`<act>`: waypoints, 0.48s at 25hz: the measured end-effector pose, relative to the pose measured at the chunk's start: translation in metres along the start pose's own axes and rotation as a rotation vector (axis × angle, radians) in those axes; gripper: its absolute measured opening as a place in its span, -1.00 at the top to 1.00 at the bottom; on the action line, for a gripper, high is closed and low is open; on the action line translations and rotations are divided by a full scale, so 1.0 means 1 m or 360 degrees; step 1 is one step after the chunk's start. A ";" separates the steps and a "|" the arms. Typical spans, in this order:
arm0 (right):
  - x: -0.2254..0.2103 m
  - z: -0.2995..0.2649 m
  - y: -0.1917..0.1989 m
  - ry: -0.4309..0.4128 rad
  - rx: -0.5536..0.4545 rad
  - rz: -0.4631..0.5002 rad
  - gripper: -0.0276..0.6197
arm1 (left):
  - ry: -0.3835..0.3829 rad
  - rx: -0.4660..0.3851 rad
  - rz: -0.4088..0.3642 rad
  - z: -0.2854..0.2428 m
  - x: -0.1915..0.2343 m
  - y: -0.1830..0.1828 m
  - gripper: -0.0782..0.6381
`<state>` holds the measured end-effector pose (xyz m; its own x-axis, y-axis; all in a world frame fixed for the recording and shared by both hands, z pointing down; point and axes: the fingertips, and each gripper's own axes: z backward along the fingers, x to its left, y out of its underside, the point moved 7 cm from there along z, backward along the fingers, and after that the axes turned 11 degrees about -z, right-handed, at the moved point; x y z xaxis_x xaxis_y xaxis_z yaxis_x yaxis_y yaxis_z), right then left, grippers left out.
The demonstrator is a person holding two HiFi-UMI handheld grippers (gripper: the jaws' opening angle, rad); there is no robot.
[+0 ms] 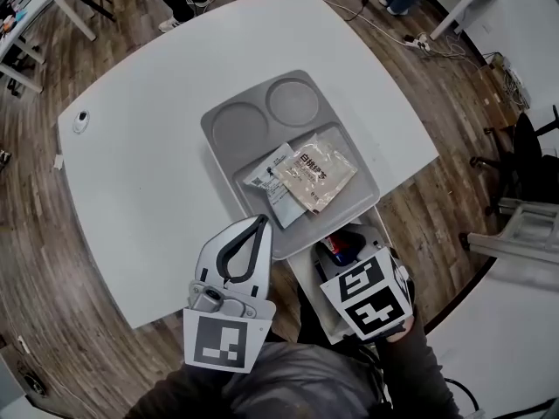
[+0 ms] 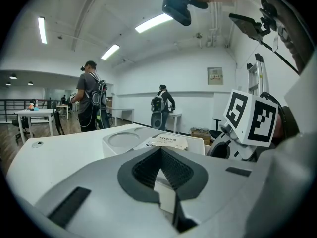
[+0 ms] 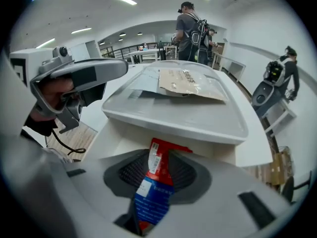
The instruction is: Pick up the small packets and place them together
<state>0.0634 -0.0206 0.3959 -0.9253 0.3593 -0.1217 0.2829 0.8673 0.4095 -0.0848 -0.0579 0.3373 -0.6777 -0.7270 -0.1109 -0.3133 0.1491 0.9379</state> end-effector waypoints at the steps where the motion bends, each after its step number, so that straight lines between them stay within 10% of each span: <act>1: 0.000 0.001 0.000 0.0003 -0.0007 0.0012 0.54 | -0.0004 0.0001 -0.0002 0.001 0.000 0.000 0.78; 12: 0.017 0.043 0.006 -0.0004 -0.0165 0.0077 0.82 | 0.0005 0.0002 -0.0032 0.017 -0.012 -0.008 0.78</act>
<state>0.0606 0.0058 0.3574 -0.9106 0.4007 -0.1017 0.2993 0.8087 0.5064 -0.0855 -0.0394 0.3256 -0.6692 -0.7319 -0.1284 -0.3276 0.1356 0.9350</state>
